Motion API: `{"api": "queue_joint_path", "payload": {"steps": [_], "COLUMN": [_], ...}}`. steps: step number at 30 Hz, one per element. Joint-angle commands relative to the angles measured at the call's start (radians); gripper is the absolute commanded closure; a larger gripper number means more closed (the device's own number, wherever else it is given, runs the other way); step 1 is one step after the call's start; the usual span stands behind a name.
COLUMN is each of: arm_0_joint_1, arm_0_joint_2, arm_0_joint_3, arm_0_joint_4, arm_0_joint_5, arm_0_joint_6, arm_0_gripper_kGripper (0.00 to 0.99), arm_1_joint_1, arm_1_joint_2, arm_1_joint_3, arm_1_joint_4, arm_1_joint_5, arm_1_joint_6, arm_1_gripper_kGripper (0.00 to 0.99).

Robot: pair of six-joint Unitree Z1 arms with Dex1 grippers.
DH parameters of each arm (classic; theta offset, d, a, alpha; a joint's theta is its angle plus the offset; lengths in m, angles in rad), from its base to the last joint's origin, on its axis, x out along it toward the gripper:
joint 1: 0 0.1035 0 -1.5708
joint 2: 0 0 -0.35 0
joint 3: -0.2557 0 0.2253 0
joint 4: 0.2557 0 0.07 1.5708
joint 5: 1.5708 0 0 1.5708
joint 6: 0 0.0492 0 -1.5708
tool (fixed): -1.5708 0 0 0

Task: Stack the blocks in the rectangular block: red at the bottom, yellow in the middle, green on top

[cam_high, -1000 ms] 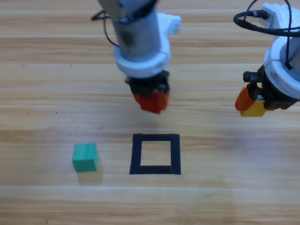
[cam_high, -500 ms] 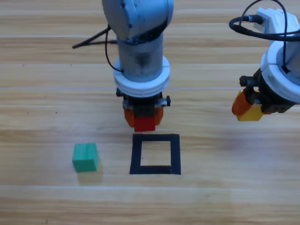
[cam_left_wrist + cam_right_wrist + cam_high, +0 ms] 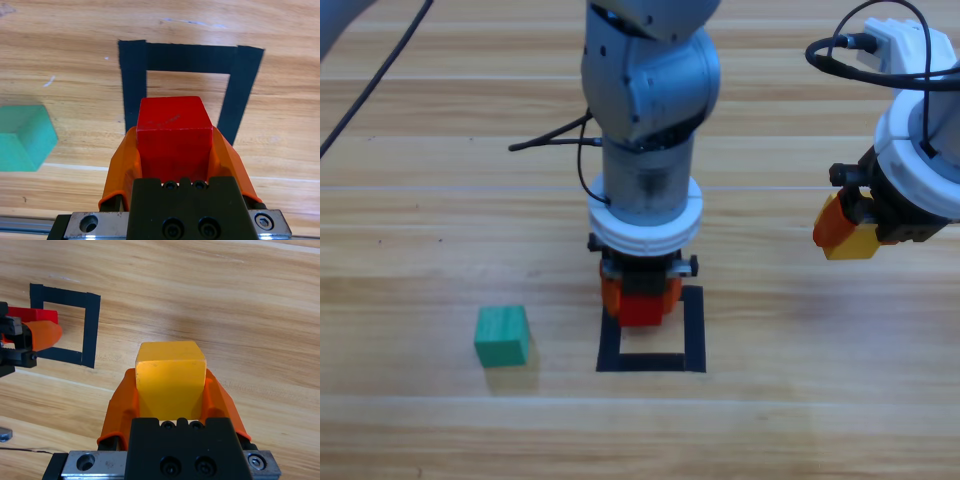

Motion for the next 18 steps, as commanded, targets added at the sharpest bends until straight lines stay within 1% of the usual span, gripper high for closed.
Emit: {"api": "queue_joint_path", "payload": {"steps": [1, 11, 18], "arm_0_joint_1": [-0.048, -0.056, -0.054], "arm_0_joint_2": [0.031, 0.0, -0.007], "arm_0_joint_3": [0.007, 0.142, 0.153], "arm_0_joint_4": [-0.03, -0.142, -0.15], "arm_0_joint_5": [-0.007, -0.008, -0.008], "arm_0_joint_6": [0.001, -0.001, 0.008], "arm_0_gripper_kGripper": [0.99, 0.99, 0.99], "arm_1_joint_1": [0.031, 0.031, 0.031], "arm_1_joint_2": [0.074, 0.077, 0.08], "arm_1_joint_3": [0.012, 0.009, 0.007], "arm_1_joint_4": [0.009, 0.009, 0.009], "arm_1_joint_5": [0.005, 0.002, -0.002], "arm_1_joint_6": [-0.002, -0.005, -0.005], "arm_1_gripper_kGripper": [0.827, 0.827, 0.827]}}
